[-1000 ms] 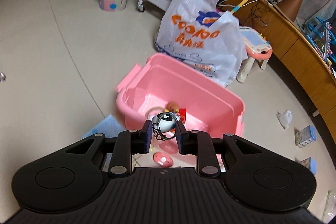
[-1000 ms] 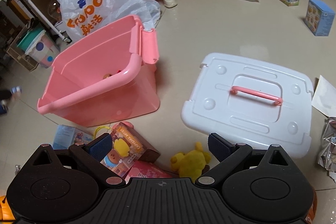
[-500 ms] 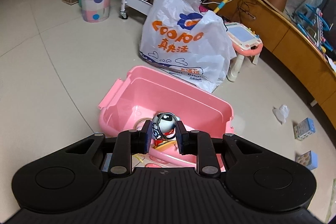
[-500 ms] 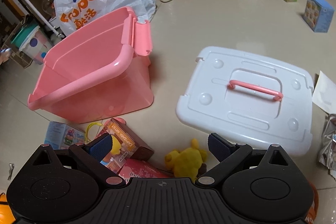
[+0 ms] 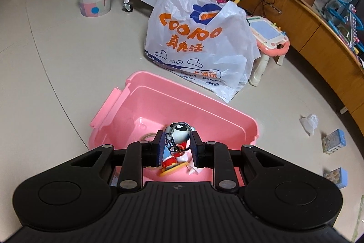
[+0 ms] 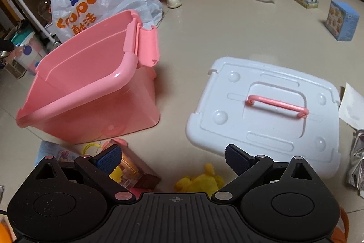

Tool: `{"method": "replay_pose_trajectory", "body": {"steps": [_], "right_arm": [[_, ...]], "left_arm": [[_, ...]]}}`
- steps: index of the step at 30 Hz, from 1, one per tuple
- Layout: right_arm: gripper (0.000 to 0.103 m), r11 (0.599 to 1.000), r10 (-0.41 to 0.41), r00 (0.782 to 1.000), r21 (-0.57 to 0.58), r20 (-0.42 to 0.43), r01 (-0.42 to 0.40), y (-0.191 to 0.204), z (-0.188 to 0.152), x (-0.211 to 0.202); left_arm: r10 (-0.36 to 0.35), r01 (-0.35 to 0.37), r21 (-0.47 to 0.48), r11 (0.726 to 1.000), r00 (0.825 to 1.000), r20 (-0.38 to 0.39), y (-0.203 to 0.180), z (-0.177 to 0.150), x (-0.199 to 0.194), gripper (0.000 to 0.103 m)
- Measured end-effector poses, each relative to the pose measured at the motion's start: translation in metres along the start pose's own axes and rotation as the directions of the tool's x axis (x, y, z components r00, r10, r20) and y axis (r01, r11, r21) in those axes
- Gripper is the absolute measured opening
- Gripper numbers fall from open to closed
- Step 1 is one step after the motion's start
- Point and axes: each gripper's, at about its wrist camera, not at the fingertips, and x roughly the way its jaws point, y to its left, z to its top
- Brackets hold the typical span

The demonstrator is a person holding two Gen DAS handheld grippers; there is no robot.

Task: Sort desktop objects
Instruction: 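Carry the penguin figure with the left gripper over the pink bin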

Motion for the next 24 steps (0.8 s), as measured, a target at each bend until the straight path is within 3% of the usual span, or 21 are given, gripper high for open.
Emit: {"method": "replay_pose_trajectory", "body": {"steps": [14,24], "right_arm": [[0.097,1.000,-0.007,0.999,-0.020,0.047,0.008,0.004,0.011,0.012],[0.097,1.000,-0.025,0.997,0.010,0.072,0.025,-0.006,0.022,0.019]], "left_arm": [[0.018,-0.014,0.040,0.999,0.994,-0.110,0.001,0.019,0.077,0.024],[0.076,-0.059,0.075,0.995,0.968,-0.239,0.004,0.019,0.151,0.024]]}}
